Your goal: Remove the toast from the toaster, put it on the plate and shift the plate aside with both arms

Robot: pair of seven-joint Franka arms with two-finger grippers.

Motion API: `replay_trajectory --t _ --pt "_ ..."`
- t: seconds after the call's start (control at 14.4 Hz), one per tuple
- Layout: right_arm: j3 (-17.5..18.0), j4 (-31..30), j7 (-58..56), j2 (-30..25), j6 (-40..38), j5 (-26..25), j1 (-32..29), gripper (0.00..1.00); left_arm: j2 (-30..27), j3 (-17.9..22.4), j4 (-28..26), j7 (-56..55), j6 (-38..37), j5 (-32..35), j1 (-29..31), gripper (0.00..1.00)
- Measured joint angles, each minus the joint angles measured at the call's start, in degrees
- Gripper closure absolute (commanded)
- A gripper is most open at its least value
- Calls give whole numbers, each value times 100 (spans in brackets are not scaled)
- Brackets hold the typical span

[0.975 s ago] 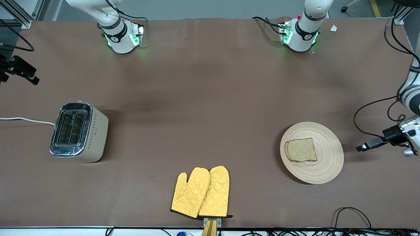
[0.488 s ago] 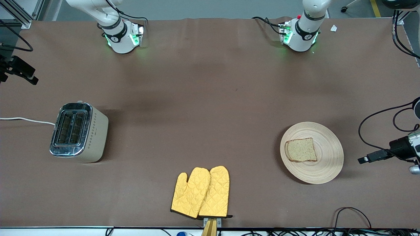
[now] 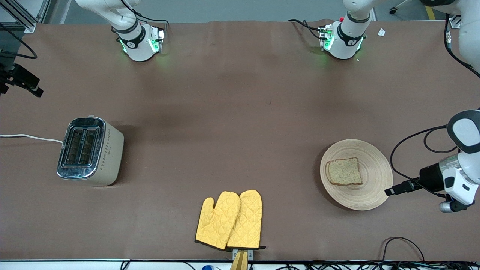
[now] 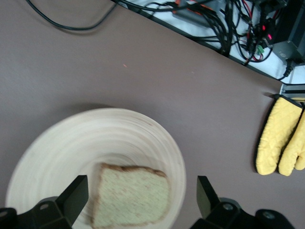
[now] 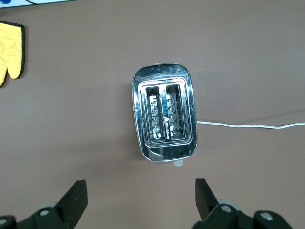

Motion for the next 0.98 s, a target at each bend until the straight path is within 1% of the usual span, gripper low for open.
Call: replay_trajectory --t 0.21,0.35,0.49,0.7,0.77,0.84,0.98 --pt "0 0 0 0 -2 0 -1 0 -479 1 3 -904 -577 96 -447 0" --pt "-3 0 0 0 -6 0 -14 0 -750 1 3 -1286 -889 399 -733 0" --pt "-7 0 0 0 -9 0 -47 0 -971 -2 4 -1561 -1192 695 -992 0" --pt "-7 0 -5 0 -155 0 -81 0 -1331 16 6 -1695 -1535 796 -1325 0" --pt "-6 -1 -7 0 -196 0 -84 0 -1504 103 2 -1695 -1638 818 -1462 0" --pt "-6 -3 -8 0 -213 1 -84 0 -1714 323 -25 -1695 -1743 859 -1683 0" --pt "1 -7 -12 0 -219 3 -84 0 -2226 890 -188 -1649 -1910 879 -2158 0"
